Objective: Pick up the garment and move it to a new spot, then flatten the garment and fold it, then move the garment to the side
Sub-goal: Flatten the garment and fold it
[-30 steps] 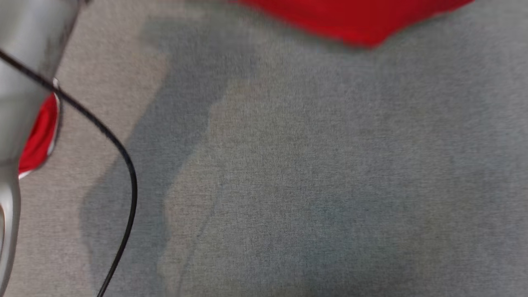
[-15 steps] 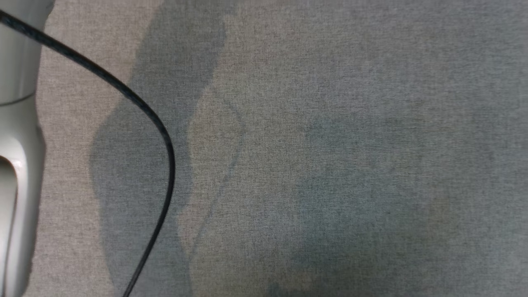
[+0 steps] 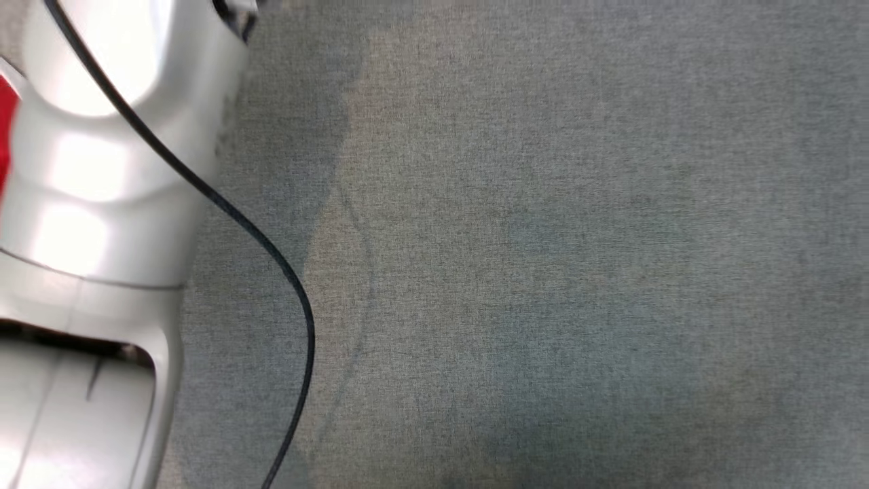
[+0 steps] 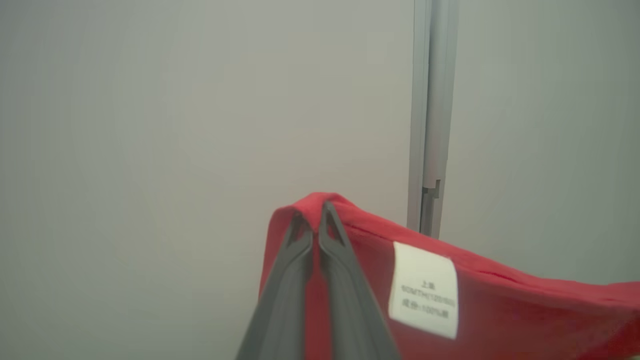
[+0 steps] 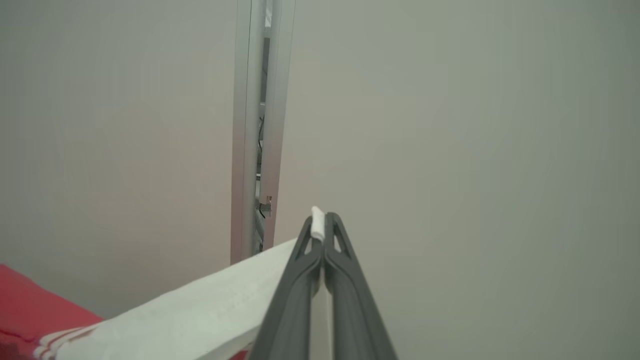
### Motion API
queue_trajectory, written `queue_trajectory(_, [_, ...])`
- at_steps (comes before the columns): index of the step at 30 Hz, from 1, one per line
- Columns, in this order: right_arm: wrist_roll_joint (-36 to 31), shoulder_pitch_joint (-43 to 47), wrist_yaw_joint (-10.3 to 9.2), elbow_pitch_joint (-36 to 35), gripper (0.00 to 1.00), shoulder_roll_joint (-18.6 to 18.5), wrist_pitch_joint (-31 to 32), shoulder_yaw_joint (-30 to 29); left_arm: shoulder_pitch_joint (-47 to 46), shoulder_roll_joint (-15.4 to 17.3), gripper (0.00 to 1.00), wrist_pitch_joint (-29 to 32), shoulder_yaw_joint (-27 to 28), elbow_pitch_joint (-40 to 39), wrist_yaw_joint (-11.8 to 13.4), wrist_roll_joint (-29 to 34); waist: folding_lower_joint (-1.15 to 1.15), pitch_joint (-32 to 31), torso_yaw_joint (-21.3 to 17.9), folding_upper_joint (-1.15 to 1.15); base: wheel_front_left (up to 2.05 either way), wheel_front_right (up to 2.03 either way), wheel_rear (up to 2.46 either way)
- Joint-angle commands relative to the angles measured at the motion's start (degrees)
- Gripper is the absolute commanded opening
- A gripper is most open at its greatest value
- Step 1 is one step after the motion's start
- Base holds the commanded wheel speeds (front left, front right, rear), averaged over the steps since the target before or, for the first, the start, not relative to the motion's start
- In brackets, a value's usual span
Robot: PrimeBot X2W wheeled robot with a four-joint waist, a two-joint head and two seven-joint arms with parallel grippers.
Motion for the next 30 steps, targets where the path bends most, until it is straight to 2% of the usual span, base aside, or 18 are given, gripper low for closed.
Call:
queue_trajectory(1, [1.02, 3.02, -0.01, 0.23, 0.00, -0.86, -0.01, 1.11, 2.98, 0.14, 0.00, -0.06, -0.03, 0.57, -0.90, 1.71, 0.00, -1.81, -0.22, 0.00, 0.00, 0.00, 0.00])
queue_trajectory(7, [4.99, 10.36, -0.01, 2.60, 0.00, -2.48, -0.02, 5.59, 11.41, 0.11, 0.00, -0.05, -0.59, 2.83, -3.28, 4.08, 0.00, -6.37, -0.22, 0.00, 0.00, 0.00, 0.00])
queue_trajectory(16, [15.93, 21.26, -0.01, 10.75, 0.00, -4.75, 0.01, 17.60, 23.31, 1.20, 0.00, -0.06, -2.57, 9.94, -6.37, 7.37, 0.00, -15.59, 0.21, 0.00, 0.00, 0.00, 0.00])
queue_trajectory(17, [18.52, 23.01, -0.01, 12.31, 0.00, -4.73, 0.35, 20.40, 25.31, 1.43, 0.00, -0.06, -3.66, 12.36, -7.38, 7.90, 0.00, -17.73, 0.19, 0.00, 0.00, 0.00, 0.00])
queue_trajectory(22, [24.18, 26.82, -0.01, 15.53, 0.00, -4.27, 2.12, 25.83, 29.69, 2.26, 0.00, -0.06, -6.77, 17.62, -9.88, 9.49, 0.00, -21.94, 0.13, 0.00, 0.00, 0.00, 0.00])
queue_trajectory(30, [32.88, 32.55, -0.01, 17.66, 0.00, -5.75, 6.04, 30.12, 34.88, 2.32, 0.00, -0.06, -12.16, 20.14, -12.11, 12.78, 0.00, -26.16, 1.51, 0.00, 0.00, 0.00, 0.00])
